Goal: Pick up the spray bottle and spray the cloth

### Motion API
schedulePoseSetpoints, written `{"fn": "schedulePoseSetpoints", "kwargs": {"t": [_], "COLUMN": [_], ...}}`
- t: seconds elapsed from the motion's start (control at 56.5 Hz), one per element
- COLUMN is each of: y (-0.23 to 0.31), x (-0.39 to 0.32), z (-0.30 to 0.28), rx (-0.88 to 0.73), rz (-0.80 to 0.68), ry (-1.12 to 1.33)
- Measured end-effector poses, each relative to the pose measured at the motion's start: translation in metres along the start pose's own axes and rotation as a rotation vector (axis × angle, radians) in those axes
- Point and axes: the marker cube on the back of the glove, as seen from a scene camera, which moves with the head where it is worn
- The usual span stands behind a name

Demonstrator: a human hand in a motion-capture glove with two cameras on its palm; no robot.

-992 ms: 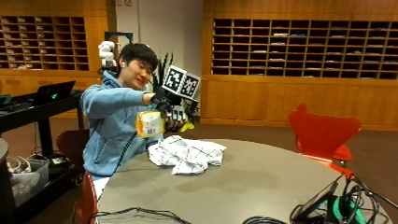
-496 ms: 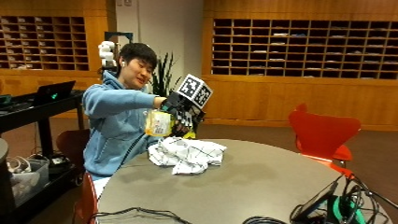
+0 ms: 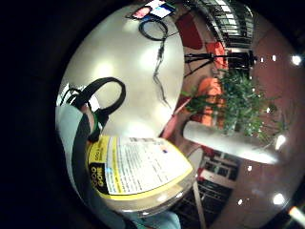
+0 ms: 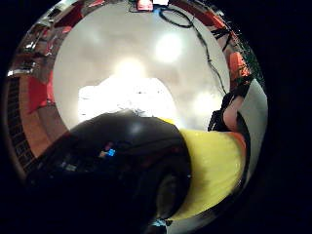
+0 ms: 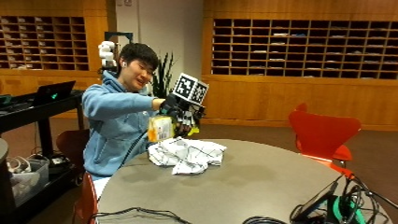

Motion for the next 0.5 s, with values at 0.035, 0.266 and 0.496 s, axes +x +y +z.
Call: {"fn": "schedulePoseSetpoints", "kwargs": {"t": [0.035, 0.266, 0.496], "y": [-0.002, 0.014, 0.019], "x": [-0.004, -0.036, -0.102], "z": [0.007, -0.039, -0.088], "rx": [-0.002, 0.211, 0.407], "rz": [-0.022, -0.205, -0.24], "ry": [-0.047, -0.63, -1.224]}}
